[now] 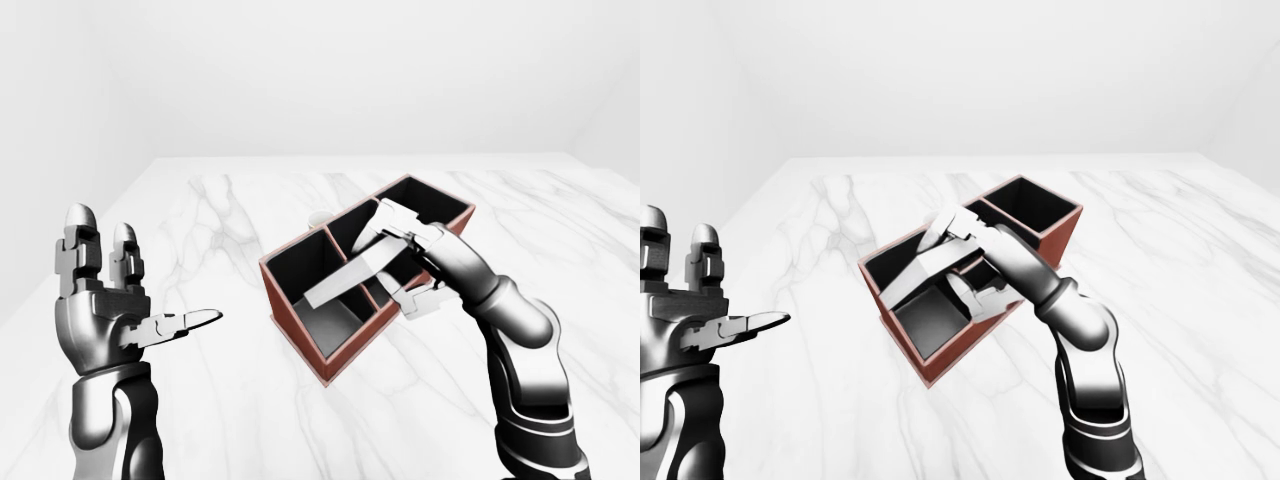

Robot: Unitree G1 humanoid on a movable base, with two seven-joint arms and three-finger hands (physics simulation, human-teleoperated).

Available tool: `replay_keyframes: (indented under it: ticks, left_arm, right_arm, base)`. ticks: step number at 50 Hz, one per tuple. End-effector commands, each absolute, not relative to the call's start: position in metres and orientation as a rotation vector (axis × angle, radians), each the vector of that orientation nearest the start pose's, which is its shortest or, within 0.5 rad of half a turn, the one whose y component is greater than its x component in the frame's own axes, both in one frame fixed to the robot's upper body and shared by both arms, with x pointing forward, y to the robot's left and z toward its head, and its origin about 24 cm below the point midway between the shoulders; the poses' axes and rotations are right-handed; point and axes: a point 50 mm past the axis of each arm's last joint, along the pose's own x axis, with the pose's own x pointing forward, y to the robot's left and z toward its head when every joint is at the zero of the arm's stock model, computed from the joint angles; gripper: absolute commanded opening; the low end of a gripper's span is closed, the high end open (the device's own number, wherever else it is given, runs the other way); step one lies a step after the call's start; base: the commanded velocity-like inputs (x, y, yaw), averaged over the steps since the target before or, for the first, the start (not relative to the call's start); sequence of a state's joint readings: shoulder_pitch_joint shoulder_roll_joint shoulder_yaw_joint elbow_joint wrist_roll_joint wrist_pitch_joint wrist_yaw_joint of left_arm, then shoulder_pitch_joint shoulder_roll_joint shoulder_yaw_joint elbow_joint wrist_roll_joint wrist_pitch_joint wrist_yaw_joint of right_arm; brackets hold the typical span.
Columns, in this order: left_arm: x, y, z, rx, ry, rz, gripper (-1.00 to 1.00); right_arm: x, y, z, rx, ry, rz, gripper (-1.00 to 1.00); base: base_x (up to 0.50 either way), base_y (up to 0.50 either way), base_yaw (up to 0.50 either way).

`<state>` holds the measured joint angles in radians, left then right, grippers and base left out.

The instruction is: Pick up the book and place it in the left compartment of the caddy.

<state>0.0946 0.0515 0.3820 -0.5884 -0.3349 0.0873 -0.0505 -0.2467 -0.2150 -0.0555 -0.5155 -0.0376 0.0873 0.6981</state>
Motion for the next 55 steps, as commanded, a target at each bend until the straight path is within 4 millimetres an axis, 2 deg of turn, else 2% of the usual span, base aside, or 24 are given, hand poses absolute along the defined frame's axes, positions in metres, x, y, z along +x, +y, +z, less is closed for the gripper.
replay_keyframes:
  ticks: [1,9,19,29,35,38,55]
  left_arm:
    - [0.198,0.235,0.153,-0.138,-0.472,0.227,1.0]
    - [0.199,0.234,0.152,-0.138,-0.465,0.225,1.0]
    - [0.2,0.235,0.151,-0.14,-0.46,0.226,1.0]
    - [0.199,0.236,0.153,-0.142,-0.469,0.229,1.0]
    - [0.199,0.236,0.153,-0.142,-0.472,0.23,1.0]
    - [0.2,0.235,0.151,-0.141,-0.463,0.227,1.0]
    - [0.199,0.234,0.153,-0.141,-0.47,0.228,1.0]
  right_arm:
    - [0.247,-0.129,0.195,-0.455,-0.55,0.69,-1.0]
    - [0.243,-0.129,0.2,-0.473,-0.574,0.68,-1.0]
    - [0.249,-0.127,0.19,-0.472,-0.519,0.686,-1.0]
    - [0.249,-0.12,0.194,-0.492,-0.538,0.697,-1.0]
    - [0.252,-0.119,0.188,-0.489,-0.51,0.701,-1.0]
    - [0.256,-0.117,0.179,-0.491,-0.464,0.71,-1.0]
    - [0.257,-0.119,0.179,-0.532,-0.453,0.68,-1.0]
  base:
    - [0.0,0.0,0.0]
    - [0.0,0.0,0.0]
    - [0.0,0.0,0.0]
    - [0.0,0.0,0.0]
    - [0.0,0.0,0.0]
    - [0.0,0.0,0.0]
    - [0.0,0.0,0.0]
